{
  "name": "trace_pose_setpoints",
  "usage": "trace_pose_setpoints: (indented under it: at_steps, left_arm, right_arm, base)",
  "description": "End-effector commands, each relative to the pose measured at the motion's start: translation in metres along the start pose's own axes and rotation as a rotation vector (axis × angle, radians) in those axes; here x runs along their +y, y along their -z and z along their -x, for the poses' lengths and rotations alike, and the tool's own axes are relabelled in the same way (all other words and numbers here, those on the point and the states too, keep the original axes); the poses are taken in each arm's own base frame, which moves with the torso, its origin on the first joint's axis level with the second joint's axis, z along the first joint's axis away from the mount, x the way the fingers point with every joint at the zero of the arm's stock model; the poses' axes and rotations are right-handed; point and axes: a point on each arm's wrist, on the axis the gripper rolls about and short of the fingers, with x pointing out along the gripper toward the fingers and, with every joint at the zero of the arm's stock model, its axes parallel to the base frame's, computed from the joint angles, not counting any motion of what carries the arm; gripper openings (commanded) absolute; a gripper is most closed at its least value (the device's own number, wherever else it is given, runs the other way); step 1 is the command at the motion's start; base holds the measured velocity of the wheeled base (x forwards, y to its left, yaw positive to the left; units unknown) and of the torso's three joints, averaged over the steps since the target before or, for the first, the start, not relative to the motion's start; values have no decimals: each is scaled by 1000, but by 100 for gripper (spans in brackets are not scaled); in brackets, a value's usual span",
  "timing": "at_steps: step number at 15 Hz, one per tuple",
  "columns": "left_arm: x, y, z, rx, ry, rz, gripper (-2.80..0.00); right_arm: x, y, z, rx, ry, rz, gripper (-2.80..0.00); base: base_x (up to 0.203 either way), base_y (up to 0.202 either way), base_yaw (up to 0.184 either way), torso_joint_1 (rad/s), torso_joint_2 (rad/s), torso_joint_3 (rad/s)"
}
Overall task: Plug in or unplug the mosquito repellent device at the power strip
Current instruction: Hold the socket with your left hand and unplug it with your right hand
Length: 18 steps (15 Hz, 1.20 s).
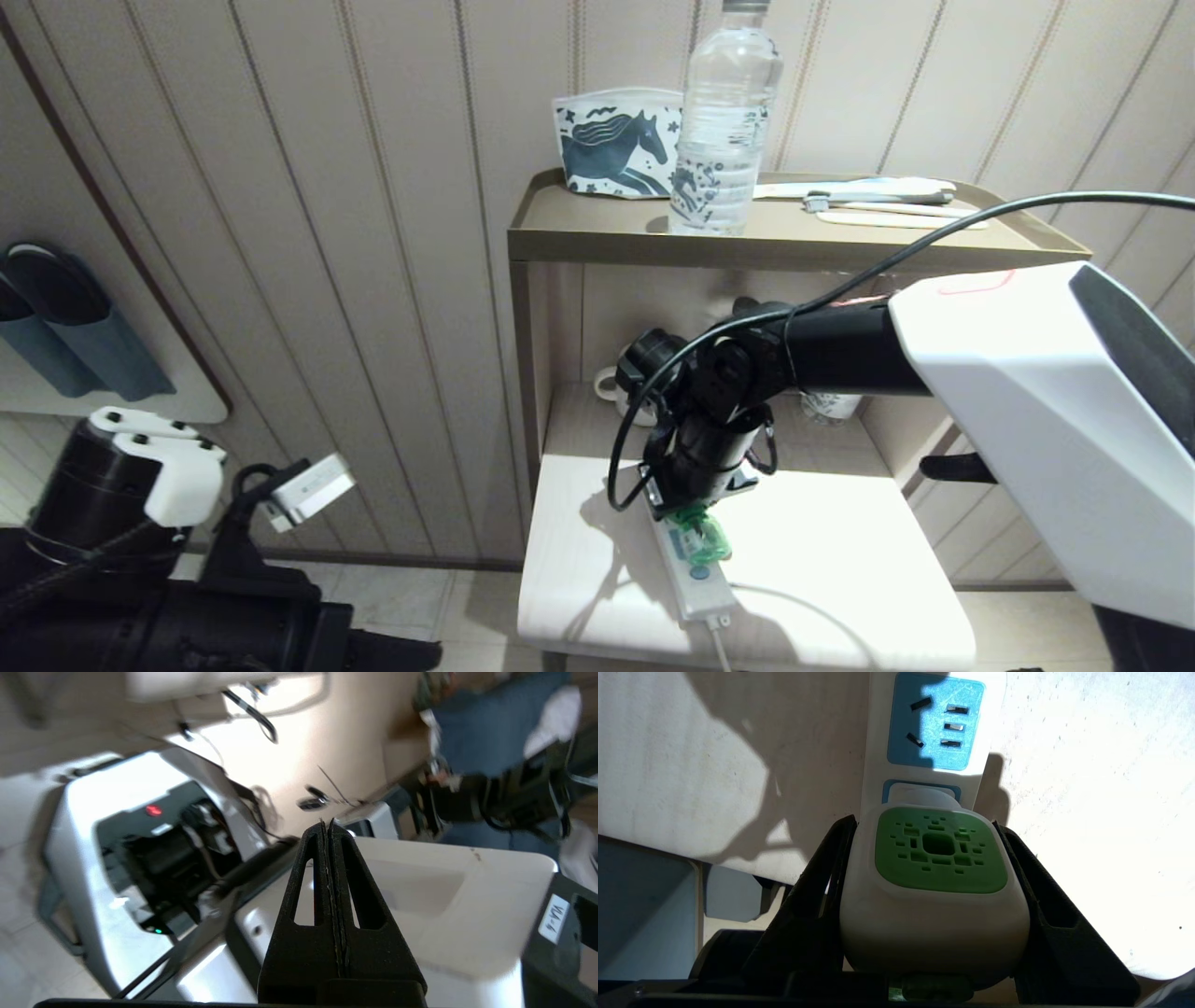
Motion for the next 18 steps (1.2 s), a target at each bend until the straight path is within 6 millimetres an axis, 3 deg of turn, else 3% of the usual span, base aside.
trace_pose_setpoints:
  at_steps: [1,4,6,9,16,18]
  left_arm:
    - [2,2,-36,96,15,3,-280]
    - [0,3,-43,98,31,-2,-280]
    - [-4,1,-66,125,50,-34,-280]
    - [-13,-3,-95,91,59,-93,-280]
    - [-16,-8,-96,54,86,-97,-280]
    - [-16,-14,-109,60,82,-71,-280]
  right_arm:
    - [2,-2,-11,16,7,0,-280]
    - [1,-3,-12,15,6,-4,-280]
    - [0,-6,-21,22,7,-21,-280]
    - [7,-11,-16,-7,-14,-88,-280]
    - [8,-15,-9,-33,-24,-112,-280]
    - [12,-14,-9,-37,-29,-107,-280]
  base:
    - [0,0,0,0,0,0]
    - [0,0,0,0,0,0]
    - [0,0,0,0,0,0]
    - [0,0,0,0,0,0]
    - [0,0,0,0,0,0]
    - [0,0,0,0,0,0]
